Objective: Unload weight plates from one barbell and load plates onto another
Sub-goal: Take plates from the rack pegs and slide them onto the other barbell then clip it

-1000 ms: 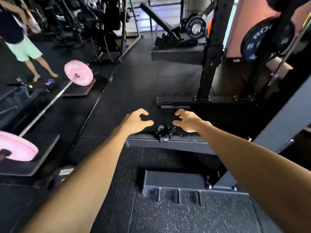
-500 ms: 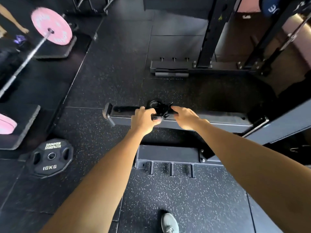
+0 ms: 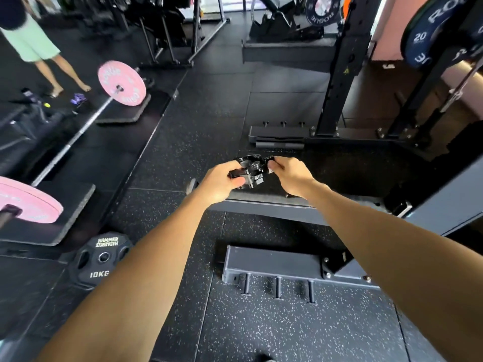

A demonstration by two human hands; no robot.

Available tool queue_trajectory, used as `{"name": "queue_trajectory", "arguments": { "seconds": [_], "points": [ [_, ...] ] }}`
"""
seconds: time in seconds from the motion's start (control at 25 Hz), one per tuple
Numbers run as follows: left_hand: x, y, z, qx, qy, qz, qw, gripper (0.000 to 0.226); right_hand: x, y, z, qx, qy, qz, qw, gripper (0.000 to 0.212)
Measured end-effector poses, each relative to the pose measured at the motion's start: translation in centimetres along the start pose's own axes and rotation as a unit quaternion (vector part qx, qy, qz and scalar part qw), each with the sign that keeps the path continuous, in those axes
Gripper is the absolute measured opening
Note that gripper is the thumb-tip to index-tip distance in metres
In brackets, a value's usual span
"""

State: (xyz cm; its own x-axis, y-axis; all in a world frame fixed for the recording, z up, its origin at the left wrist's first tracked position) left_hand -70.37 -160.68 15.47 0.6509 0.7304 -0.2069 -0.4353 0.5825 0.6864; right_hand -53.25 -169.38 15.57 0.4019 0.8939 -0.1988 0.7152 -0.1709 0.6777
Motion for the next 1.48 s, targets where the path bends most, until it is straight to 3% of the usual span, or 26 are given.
{"name": "queue_trajectory", "arguments": {
  "seconds": [0.2, 0.32, 0.6, 0.72, 0.96, 1.24, 1.48],
  "points": [
    [-8.6, 3.8, 4.0, -0.083, -0.035, 0.024, 0.996, 0.019, -7.4, 2.4, -5.3, 0.069, 0.055, -0.003, 0.996, 0.033],
    [-15.4, 5.2, 7.1, -0.152, -0.047, 0.036, 0.987, 0.006, -13.9, 3.8, -8.8, 0.131, 0.076, -0.005, 0.988, 0.033],
    [-31.9, 8.8, 14.5, -0.225, -0.089, 0.048, 0.969, 0.019, -29.7, 7.7, -16.0, 0.155, 0.131, 0.024, 0.979, 0.034],
    [-35.8, 10.0, 17.3, -0.256, -0.089, 0.064, 0.960, 0.024, -34.5, 9.7, -18.2, 0.160, 0.142, 0.038, 0.976, 0.040],
    [-41.2, 10.4, 23.0, -0.336, -0.025, 0.063, 0.939, 0.056, -41.7, 14.0, -21.1, 0.151, 0.164, 0.055, 0.973, 0.052],
    [-45.5, 8.9, 28.7, -0.324, -0.032, 0.051, 0.944, 0.056, -49.3, 18.6, -21.0, 0.156, 0.182, 0.083, 0.967, 0.056],
    [-51.3, 6.7, 33.1, -0.302, -0.039, 0.044, 0.952, 0.056, -56.0, 20.8, -20.2, 0.171, 0.193, 0.086, 0.962, 0.039]
  ]
}}
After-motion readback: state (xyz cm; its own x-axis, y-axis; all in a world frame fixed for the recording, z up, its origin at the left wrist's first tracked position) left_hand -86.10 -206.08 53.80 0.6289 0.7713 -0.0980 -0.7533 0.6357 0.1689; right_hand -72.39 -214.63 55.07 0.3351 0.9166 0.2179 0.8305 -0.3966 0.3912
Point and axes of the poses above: each hand's wrist, its own x-axis towards the middle knuckle, its own y-axis out of the back of the hand, z = x × y, the point moved 4 cm from there along x, towards the middle knuckle, and after that the axes turned 2 degrees about -z, right-handed, at the moved point
